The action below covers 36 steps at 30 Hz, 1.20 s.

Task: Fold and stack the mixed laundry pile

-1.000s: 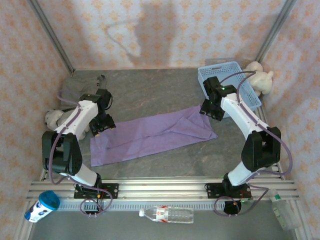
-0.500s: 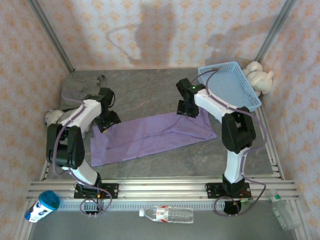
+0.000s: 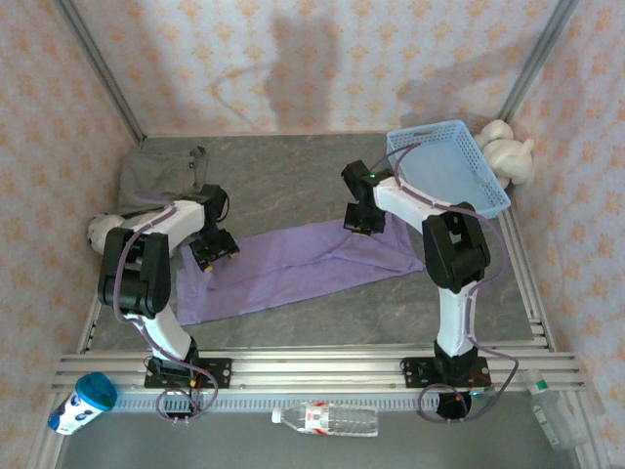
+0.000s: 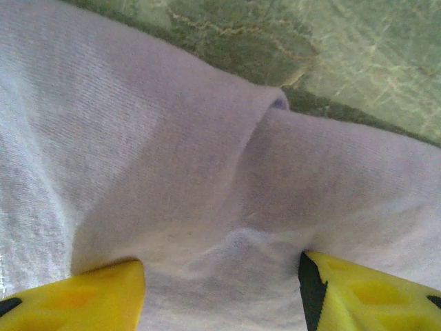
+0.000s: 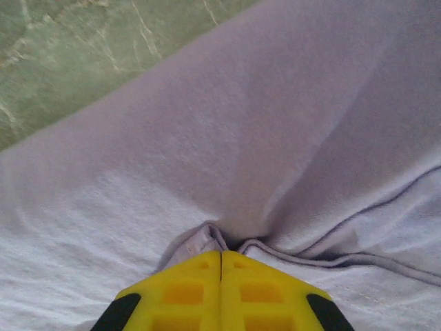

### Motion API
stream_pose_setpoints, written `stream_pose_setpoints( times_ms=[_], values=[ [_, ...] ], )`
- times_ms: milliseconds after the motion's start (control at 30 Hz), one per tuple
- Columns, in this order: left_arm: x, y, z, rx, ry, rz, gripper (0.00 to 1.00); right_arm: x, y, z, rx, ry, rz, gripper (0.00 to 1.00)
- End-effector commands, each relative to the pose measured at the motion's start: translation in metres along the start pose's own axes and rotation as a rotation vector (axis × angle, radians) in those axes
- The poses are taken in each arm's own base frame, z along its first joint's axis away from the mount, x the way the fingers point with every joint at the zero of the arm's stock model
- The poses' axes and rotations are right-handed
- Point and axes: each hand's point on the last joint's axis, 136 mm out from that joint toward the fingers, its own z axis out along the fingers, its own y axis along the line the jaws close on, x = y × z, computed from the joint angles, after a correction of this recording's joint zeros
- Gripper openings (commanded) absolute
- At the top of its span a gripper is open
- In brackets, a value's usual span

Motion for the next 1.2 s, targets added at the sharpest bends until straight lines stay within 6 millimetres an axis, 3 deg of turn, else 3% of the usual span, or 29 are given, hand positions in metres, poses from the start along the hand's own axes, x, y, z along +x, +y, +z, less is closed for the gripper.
stream_pose_setpoints(
  times_ms=[0,100,233,300,367,400,500,567,700,800,933,1033,1167],
  values=[
    [0.003,0.006,0.012,-0.041,0.007,-0.011,0.61,0.011,-0.016,-0.034,0.008,-0.034,0.021,0.00],
    [0.005,0.005,0.015,-0.030,0.012,-0.024,0.61,0.038,-0.021,-0.049,-0.020,-0.006,0.036,0.00],
    [0.006,0.005,0.017,-0.026,0.012,-0.023,0.61,0.107,-0.015,-0.055,-0.056,0.117,0.003,0.00],
    [0.006,0.005,0.016,-0.028,0.011,-0.018,0.61,0.147,-0.006,-0.056,-0.096,0.200,-0.006,0.06],
    [0.004,0.005,0.015,-0.031,0.008,-0.014,0.61,0.170,0.001,-0.061,-0.137,0.236,-0.002,0.20],
    [0.004,0.004,0.014,-0.029,0.007,-0.010,0.61,0.172,0.004,-0.065,-0.159,0.239,0.008,0.23],
    [0.004,0.003,0.007,-0.019,-0.002,0.002,0.62,0.149,0.011,-0.087,-0.210,0.158,0.026,0.32],
    [0.005,0.002,-0.002,-0.014,-0.005,0.034,0.62,0.120,0.009,-0.099,-0.212,0.091,0.046,0.41],
    [0.020,-0.007,-0.027,0.007,-0.019,0.146,0.59,0.052,-0.010,-0.105,-0.171,-0.024,0.116,0.43],
    [0.045,-0.024,-0.045,0.071,-0.021,0.243,0.48,0.011,-0.025,-0.096,-0.133,-0.075,0.150,0.43],
    [0.086,-0.048,-0.058,0.168,-0.008,0.364,0.25,-0.030,-0.052,-0.077,-0.077,-0.107,0.200,0.43],
    [0.113,-0.062,-0.053,0.213,0.007,0.444,0.12,-0.047,-0.062,-0.058,-0.063,-0.106,0.199,0.43],
    [0.138,-0.067,-0.029,0.159,0.057,0.527,0.00,-0.052,-0.068,-0.037,-0.021,-0.077,0.155,0.43]
  ],
)
